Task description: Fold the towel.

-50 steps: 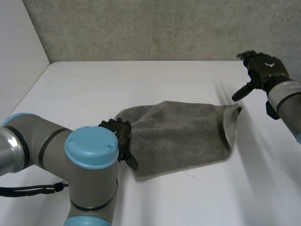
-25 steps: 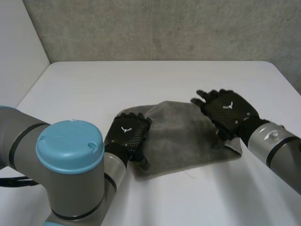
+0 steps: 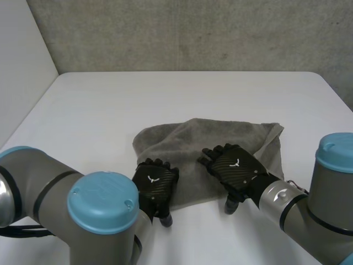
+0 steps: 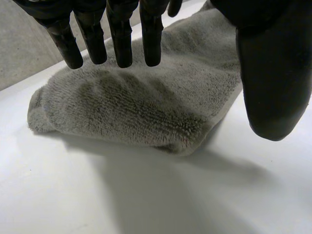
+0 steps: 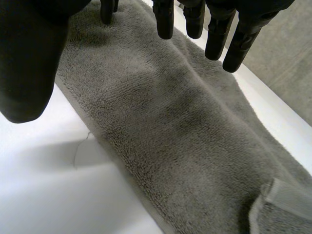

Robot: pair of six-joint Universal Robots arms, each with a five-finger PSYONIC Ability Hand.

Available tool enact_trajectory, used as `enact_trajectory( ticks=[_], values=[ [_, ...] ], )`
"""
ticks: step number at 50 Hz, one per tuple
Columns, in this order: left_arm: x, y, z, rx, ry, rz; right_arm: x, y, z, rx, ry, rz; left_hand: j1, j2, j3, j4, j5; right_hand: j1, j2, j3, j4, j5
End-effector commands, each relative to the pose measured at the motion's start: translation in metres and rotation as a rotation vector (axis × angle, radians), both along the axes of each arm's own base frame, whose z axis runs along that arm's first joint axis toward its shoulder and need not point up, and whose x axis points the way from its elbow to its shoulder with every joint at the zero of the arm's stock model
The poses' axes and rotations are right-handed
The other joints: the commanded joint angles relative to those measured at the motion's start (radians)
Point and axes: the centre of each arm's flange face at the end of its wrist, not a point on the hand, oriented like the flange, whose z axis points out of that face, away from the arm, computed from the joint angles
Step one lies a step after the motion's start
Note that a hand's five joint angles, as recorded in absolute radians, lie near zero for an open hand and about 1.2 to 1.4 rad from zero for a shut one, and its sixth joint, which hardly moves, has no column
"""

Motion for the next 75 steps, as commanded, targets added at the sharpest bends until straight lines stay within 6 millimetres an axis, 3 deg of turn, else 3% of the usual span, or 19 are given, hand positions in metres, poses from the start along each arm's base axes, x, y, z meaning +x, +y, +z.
enact_trajectory(
  ticks=[1, 12, 14, 19, 26, 30, 33, 38, 42, 48, 75],
  values=[
    [-0.005, -0.002, -0.009, -0.005, 0.0, -0.003, 0.004, -0.002, -0.006, 0.015, 0.0, 0.004, 0.023, 0.018, -0.04, -0.047, 0.009, 0.023, 0.02, 0.005, -0.047, -0.042],
    [-0.016, -0.012, -0.019, -0.009, 0.004, -0.003, 0.004, 0.001, -0.009, 0.027, 0.002, 0.005, 0.093, 0.088, -0.04, -0.047, 0.079, 0.02, 0.017, 0.005, -0.047, -0.045],
    [-0.019, -0.016, -0.017, -0.019, 0.015, 0.0, 0.004, 0.0, -0.009, 0.026, 0.003, 0.004, 0.315, 0.31, -0.04, -0.047, 0.301, 0.02, 0.017, 0.005, -0.047, -0.045],
    [-0.024, -0.025, -0.015, -0.06, 0.004, -0.007, 0.003, -0.001, -0.009, 0.027, 0.002, -0.001, 0.513, 0.508, -0.04, -0.047, 0.499, 0.023, 0.02, 0.005, -0.047, -0.042],
    [-0.022, -0.038, -0.028, -0.109, -0.1, -0.022, 0.001, -0.003, -0.008, 0.024, 0.002, -0.01, 0.475, 0.47, -0.04, -0.047, 0.461, 0.023, 0.02, 0.005, -0.047, -0.042],
    [-0.019, -0.037, -0.03, -0.107, -0.116, -0.022, 0.001, -0.004, -0.007, 0.023, 0.001, -0.012, 0.332, 0.327, -0.04, -0.047, 0.318, 0.02, 0.017, 0.005, -0.047, -0.045],
    [-0.019, -0.032, -0.027, -0.11, -0.119, -0.023, 0.0, -0.005, -0.007, 0.023, 0.0, -0.015, 0.159, 0.154, -0.04, -0.047, 0.145, 0.023, 0.02, 0.005, -0.047, -0.042],
    [-0.015, -0.027, -0.013, -0.134, -0.109, -0.005, 0.0, -0.005, -0.006, 0.023, 0.0, -0.016, 0.111, 0.106, -0.04, -0.047, 0.097, 0.023, 0.02, 0.005, -0.047, -0.042],
    [-0.011, -0.022, 0.001, -0.153, -0.084, -0.006, 0.0, -0.005, -0.006, 0.019, 0.001, -0.016, 0.108, 0.103, -0.04, -0.047, 0.094, 0.02, 0.017, 0.005, -0.047, -0.045],
    [-0.007, -0.018, 0.007, -0.159, -0.074, -0.004, 0.0, -0.005, -0.005, 0.017, -0.002, -0.016, 0.108, 0.103, -0.04, -0.047, 0.094, 0.02, 0.017, 0.005, -0.047, -0.045],
    [-0.003, -0.02, -0.018, -0.128, -0.118, 0.001, 0.0, -0.005, -0.007, 0.024, 0.001, -0.015, 0.129, 0.124, -0.04, -0.047, 0.115, 0.017, 0.014, 0.005, -0.047, -0.048]
  ],
)
